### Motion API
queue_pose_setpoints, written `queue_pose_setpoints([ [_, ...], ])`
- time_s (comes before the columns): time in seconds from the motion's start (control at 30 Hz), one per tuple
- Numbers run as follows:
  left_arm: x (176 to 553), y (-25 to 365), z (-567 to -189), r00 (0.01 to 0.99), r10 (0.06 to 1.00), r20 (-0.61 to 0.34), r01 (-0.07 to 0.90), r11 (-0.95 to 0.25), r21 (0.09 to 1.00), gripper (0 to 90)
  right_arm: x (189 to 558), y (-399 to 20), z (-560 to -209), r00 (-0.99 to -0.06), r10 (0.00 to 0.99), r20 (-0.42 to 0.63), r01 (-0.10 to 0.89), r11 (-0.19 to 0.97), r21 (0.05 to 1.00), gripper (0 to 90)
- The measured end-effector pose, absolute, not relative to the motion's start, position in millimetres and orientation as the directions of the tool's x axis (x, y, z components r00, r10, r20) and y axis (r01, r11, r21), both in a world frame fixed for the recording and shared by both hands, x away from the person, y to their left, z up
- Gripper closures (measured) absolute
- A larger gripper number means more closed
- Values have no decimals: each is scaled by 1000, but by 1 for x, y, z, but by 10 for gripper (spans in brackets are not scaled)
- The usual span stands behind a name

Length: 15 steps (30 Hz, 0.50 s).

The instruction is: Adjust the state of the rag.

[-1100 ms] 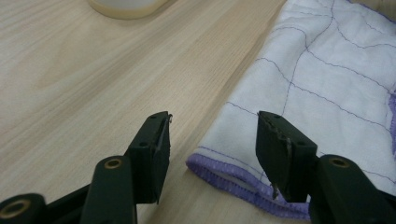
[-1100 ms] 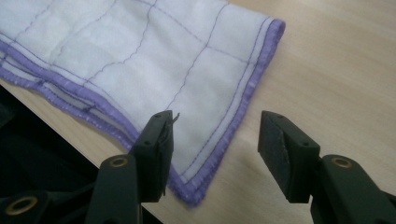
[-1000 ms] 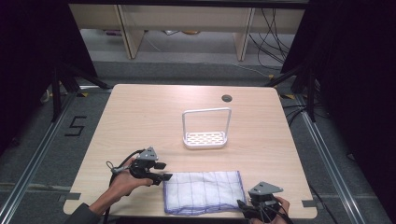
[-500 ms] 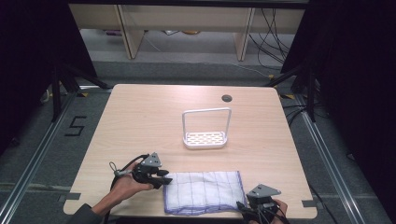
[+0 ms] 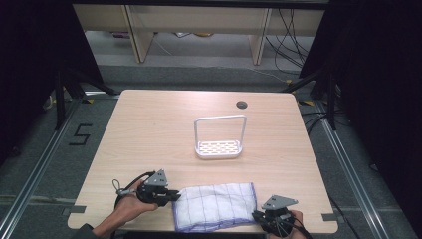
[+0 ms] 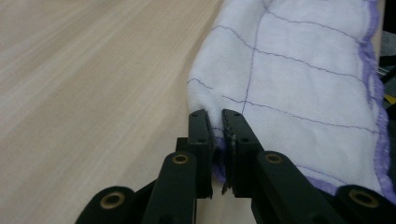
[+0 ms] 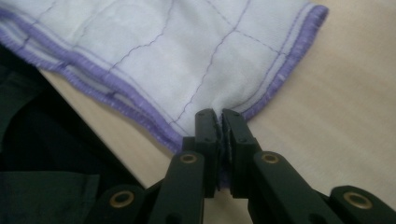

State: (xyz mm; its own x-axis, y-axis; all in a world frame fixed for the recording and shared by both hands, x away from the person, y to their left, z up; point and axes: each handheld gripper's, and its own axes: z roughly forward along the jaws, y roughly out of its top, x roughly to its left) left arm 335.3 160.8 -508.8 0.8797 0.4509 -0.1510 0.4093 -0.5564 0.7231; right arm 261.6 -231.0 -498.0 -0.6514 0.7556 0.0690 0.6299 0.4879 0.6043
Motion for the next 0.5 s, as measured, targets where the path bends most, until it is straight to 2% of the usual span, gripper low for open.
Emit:
queue_pose_setpoints([
  [0.1,325,165,-508,882,444,-159,407,-546,732,818,271,-229,-496,-640,765,75,646,482,593,861],
  [0.3,290,167,-510,881,412,-234,435,-511,741,812,329,-218,-485,-688,725,2,583,551,597,861],
  [0.5,273,156,-511,888,375,-266,438,-513,739,794,362,-199,-483,-710,703,-30,559,590,583,861],
])
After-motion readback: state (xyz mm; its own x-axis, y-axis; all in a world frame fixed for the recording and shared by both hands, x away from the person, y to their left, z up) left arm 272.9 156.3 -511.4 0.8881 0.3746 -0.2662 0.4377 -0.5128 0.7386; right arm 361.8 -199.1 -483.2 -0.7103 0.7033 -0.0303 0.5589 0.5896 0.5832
